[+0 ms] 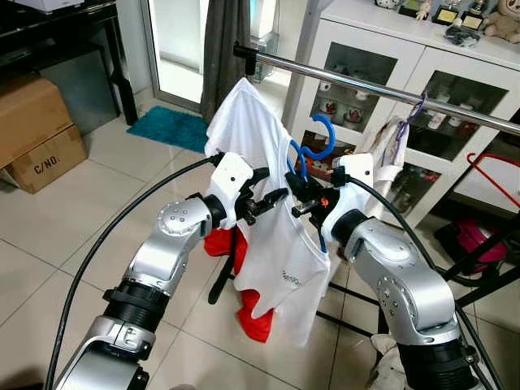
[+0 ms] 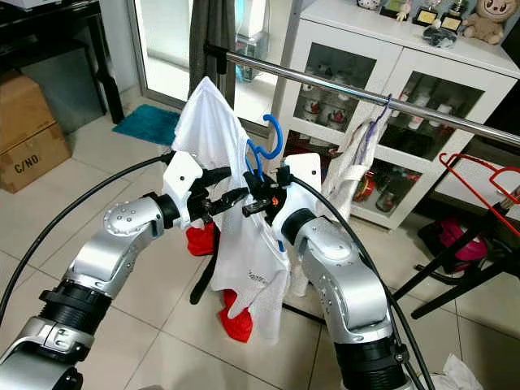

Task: Hang hanger

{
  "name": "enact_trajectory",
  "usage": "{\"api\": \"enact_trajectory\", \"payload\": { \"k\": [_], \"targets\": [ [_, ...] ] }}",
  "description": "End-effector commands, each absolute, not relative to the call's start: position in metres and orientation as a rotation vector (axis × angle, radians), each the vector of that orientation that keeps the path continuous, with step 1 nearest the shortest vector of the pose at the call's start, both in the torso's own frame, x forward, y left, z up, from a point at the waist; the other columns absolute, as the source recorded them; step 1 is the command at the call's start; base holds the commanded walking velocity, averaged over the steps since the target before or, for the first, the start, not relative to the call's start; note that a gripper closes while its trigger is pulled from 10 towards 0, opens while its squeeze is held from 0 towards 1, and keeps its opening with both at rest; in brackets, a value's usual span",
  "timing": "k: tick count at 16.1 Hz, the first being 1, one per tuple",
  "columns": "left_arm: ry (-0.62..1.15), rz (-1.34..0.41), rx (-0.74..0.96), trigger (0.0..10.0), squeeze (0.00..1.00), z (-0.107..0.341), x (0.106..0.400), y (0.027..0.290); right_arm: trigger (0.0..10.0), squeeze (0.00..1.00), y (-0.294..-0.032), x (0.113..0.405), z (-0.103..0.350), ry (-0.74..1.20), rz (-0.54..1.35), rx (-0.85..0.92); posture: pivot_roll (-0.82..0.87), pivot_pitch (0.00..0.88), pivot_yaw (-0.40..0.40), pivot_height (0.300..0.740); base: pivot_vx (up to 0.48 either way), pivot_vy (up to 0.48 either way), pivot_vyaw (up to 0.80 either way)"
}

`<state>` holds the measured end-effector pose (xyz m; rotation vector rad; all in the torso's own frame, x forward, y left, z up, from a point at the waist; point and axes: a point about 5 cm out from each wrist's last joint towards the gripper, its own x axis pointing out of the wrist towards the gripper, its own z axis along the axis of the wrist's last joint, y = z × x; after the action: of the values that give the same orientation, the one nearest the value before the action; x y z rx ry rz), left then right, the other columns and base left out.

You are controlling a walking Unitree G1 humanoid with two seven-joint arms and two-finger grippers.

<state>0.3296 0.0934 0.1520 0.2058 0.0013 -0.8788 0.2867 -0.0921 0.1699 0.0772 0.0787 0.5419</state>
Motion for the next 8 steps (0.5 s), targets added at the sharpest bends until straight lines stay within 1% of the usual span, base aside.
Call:
{"api": "enact_trajectory", "payload": {
  "k": [1,8],
  "targets": [
    [-0.01,-0.885,0.212,0.0,0.0,0.1551,0.3313,0.0922,0.0,0.0,-0.0957,0.2892,0.1775,0.052,0.529,0.073,-0.04,0.0,-0.117,0.74,0.0,0.0,0.0],
    [-0.025,-0.862,0.214,0.0,0.0,0.1566,0.334,0.0966,0.0,0.0,-0.0969,0.2906,0.1766,0.058,0.519,0.072,-0.04,0.0,-0.119,0.74,0.0,0.0,0.0]
  ]
}}
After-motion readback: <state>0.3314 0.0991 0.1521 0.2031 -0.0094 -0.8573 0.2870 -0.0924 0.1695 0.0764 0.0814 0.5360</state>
